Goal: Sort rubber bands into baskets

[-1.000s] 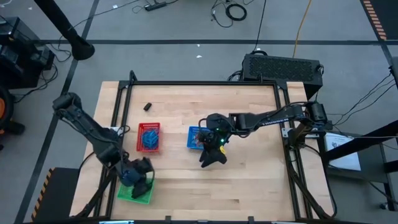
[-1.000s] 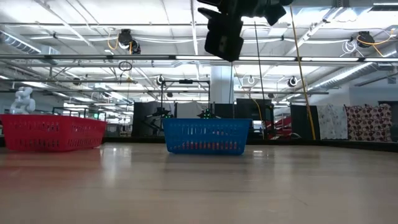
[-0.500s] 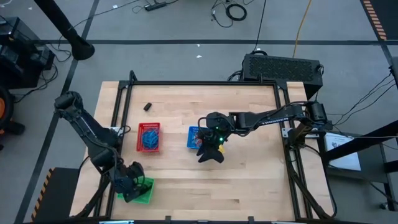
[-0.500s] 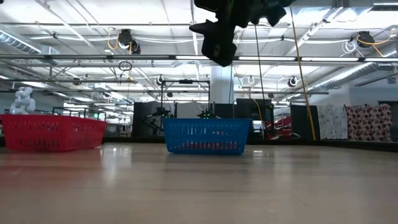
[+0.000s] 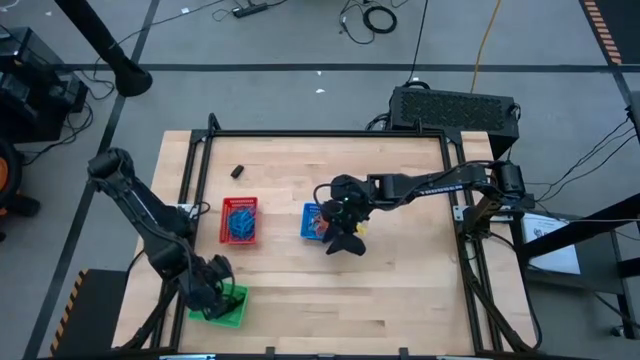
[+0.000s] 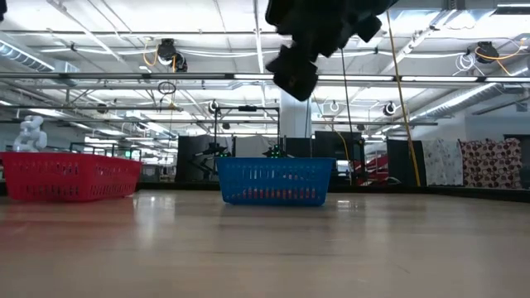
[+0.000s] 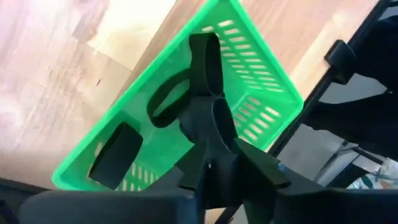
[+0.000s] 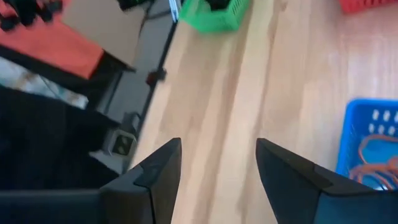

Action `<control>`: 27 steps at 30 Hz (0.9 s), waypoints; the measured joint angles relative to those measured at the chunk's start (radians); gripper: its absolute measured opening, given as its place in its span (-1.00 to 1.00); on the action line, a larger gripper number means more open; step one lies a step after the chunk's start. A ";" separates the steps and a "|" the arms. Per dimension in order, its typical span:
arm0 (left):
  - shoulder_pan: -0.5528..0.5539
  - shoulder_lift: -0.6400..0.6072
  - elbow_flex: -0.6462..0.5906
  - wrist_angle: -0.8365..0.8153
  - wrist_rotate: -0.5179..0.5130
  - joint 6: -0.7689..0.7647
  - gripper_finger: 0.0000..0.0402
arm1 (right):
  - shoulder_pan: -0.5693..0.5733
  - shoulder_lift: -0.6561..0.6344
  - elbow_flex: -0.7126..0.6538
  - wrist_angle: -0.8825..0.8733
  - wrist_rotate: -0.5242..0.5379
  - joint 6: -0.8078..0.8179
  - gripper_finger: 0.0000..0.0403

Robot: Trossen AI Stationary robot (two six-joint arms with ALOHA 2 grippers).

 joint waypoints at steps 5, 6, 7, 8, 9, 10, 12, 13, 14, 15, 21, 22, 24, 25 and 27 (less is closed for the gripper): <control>0.000 0.034 0.000 -0.004 0.000 0.000 -0.45 | -0.018 0.000 0.000 -0.125 -0.001 -0.135 -0.01; 0.000 0.043 0.000 -0.005 0.000 0.000 -0.42 | -0.024 0.000 0.000 -0.151 -0.001 -0.157 -0.01; 0.000 0.052 0.000 -0.008 0.005 -0.011 -0.40 | -0.030 0.000 0.000 -0.173 -0.001 -0.181 -0.01; 0.000 0.061 0.000 -0.014 0.022 -0.036 -0.38 | -0.035 0.000 0.000 -0.194 -0.001 -0.204 -0.01; 0.000 0.071 0.000 -0.026 0.041 -0.062 -0.37 | -0.040 0.000 0.000 -0.214 -0.001 -0.229 -0.01; 0.000 0.082 0.000 -0.044 0.061 -0.081 -0.36 | -0.046 0.000 0.000 -0.232 -0.002 -0.255 -0.01; 0.000 0.096 0.000 -0.076 0.105 -0.119 -0.34 | -0.060 0.000 0.000 -0.268 -0.002 -0.302 -0.01; 0.003 0.097 0.000 -0.084 0.126 -0.138 -0.34 | -0.067 0.000 0.000 -0.287 -0.002 -0.324 -0.01; 0.009 0.098 0.000 -0.090 0.141 -0.166 -0.34 | -0.075 0.000 0.000 -0.302 -0.003 -0.344 -0.01; 0.019 0.097 0.000 -0.092 0.144 -0.193 -0.34 | -0.083 0.000 0.000 -0.316 -0.005 -0.359 -0.01; 0.130 0.033 0.000 -0.056 0.002 -0.198 -0.34 | -0.136 -0.023 0.000 -0.403 -0.009 -0.418 -0.01; 0.158 0.016 0.000 -0.056 -0.024 -0.181 -0.34 | -0.145 -0.035 0.000 -0.413 -0.009 -0.427 -0.01; 0.220 -0.022 0.000 -0.055 -0.068 -0.144 -0.34 | -0.164 -0.062 0.000 -0.427 -0.009 -0.445 -0.01; 0.253 -0.039 0.000 -0.058 -0.088 -0.117 -0.34 | -0.174 -0.074 0.000 -0.430 -0.009 -0.455 -0.01; 0.334 -0.071 0.000 -0.094 -0.143 -0.076 -0.34 | -0.197 -0.103 0.000 -0.428 -0.007 -0.467 -0.01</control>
